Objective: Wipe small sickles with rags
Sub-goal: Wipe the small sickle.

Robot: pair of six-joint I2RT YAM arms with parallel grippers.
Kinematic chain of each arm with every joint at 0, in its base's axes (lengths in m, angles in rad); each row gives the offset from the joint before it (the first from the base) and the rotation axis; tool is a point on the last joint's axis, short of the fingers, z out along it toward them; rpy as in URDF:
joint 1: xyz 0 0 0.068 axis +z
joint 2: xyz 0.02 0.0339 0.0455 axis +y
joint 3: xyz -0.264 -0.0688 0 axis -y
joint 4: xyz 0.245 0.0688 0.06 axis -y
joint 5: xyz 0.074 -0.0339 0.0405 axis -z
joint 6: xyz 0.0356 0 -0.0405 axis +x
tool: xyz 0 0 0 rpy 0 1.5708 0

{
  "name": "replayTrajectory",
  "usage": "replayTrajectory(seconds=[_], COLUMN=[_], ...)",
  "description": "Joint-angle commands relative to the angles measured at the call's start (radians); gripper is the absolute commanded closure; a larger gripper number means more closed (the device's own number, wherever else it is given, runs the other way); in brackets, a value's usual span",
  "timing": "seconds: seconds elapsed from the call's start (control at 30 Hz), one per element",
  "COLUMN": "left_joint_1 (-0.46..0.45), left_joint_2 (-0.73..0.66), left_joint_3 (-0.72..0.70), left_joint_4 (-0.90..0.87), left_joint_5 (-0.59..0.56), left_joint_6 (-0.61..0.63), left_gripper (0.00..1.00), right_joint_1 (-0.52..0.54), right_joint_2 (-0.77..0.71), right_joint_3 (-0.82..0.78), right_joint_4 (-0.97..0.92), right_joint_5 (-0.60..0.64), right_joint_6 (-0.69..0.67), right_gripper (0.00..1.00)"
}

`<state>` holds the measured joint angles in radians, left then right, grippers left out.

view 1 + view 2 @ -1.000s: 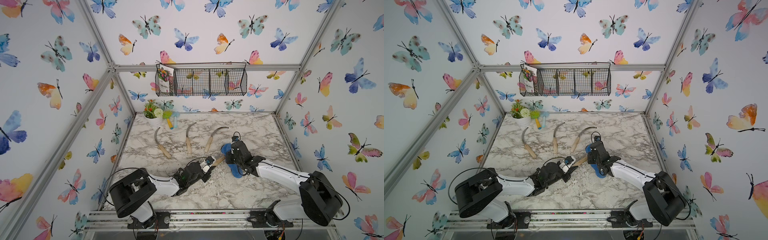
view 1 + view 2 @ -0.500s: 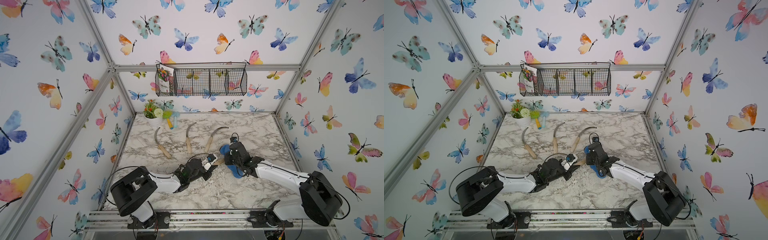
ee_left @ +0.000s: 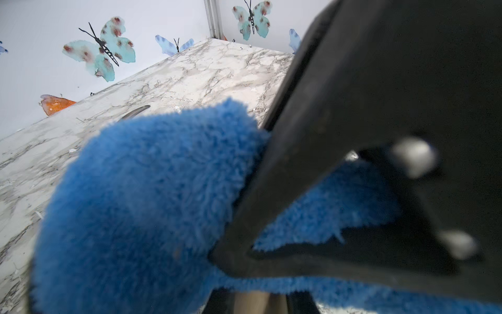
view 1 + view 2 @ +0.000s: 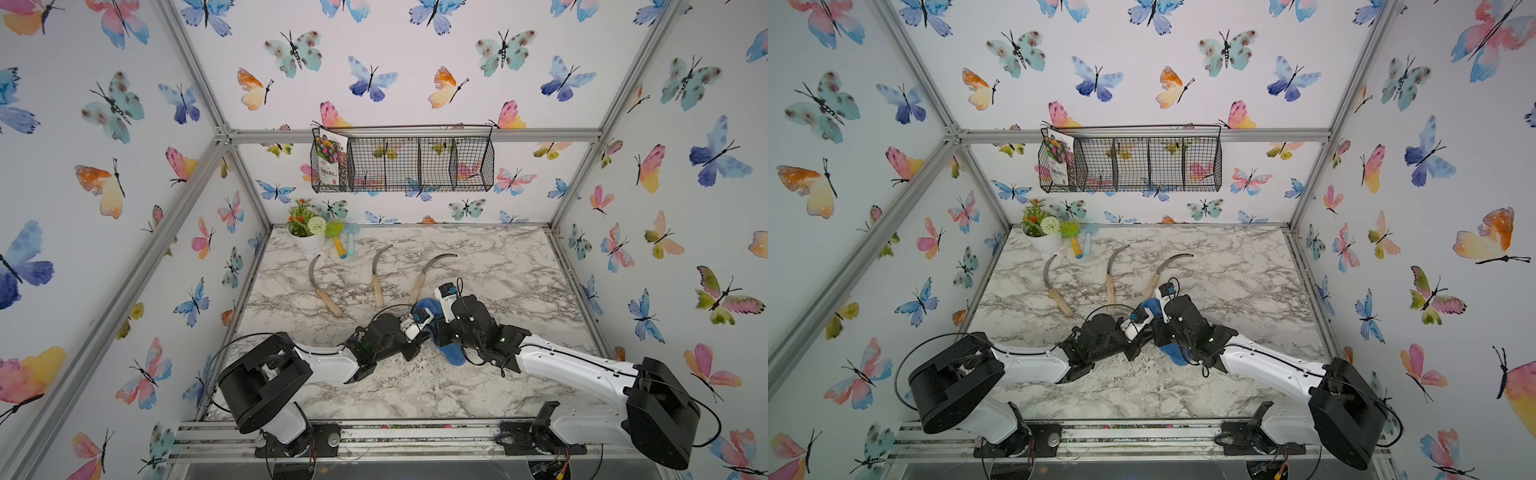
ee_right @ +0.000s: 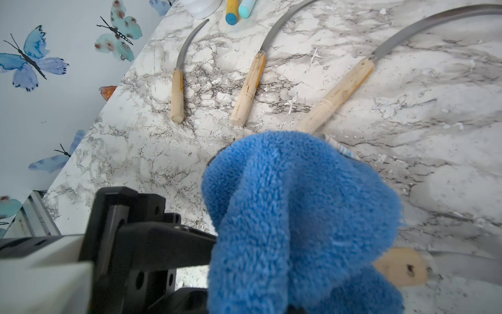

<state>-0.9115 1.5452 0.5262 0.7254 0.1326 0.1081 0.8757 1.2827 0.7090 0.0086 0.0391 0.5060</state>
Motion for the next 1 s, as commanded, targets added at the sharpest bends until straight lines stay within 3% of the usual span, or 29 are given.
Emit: replayTrajectory(seconds=[0.0, 0.07, 0.23, 0.3, 0.4, 0.5, 0.67, 0.87, 0.97], left_joint_1=[0.005, 0.005, 0.005, 0.005, 0.005, 0.004, 0.005, 0.005, 0.005], left_joint_2=[-0.023, -0.030, -0.048, -0.055, -0.060, -0.055, -0.057, -0.057, -0.056], left_joint_3=[-0.003, -0.010, -0.020, -0.027, -0.028, -0.022, -0.025, -0.026, -0.025], left_joint_4=[-0.001, 0.004, 0.006, 0.008, 0.007, 0.005, 0.005, 0.008, 0.006], left_joint_5=[0.001, 0.003, 0.030, 0.038, 0.047, 0.040, 0.038, 0.043, 0.044], left_joint_6=[0.005, 0.008, 0.005, 0.005, 0.006, 0.006, 0.004, 0.006, 0.007], left_gripper=[1.00, 1.00, 1.00, 1.00, 1.00, 1.00, 1.00, 1.00, 1.00], right_joint_1=[-0.003, -0.036, -0.178, -0.185, -0.185, -0.163, -0.030, 0.005, 0.005], right_joint_2=[0.034, 0.045, 0.040, 0.039, 0.048, 0.060, 0.022, -0.034, -0.048], right_joint_3=[-0.024, -0.043, -0.098, -0.093, -0.063, -0.038, -0.029, -0.088, -0.110], right_joint_4=[0.005, 0.003, 0.013, -0.015, -0.048, -0.042, -0.005, 0.151, 0.176], right_joint_5=[0.078, 0.127, 0.116, 0.165, 0.144, 0.091, 0.115, -0.116, -0.130], right_joint_6=[0.010, 0.017, 0.022, 0.032, 0.026, 0.011, 0.011, -0.004, 0.013], right_gripper=[0.97, 0.97, 0.97, 0.97, 0.97, 0.97, 0.97, 0.97, 0.97])
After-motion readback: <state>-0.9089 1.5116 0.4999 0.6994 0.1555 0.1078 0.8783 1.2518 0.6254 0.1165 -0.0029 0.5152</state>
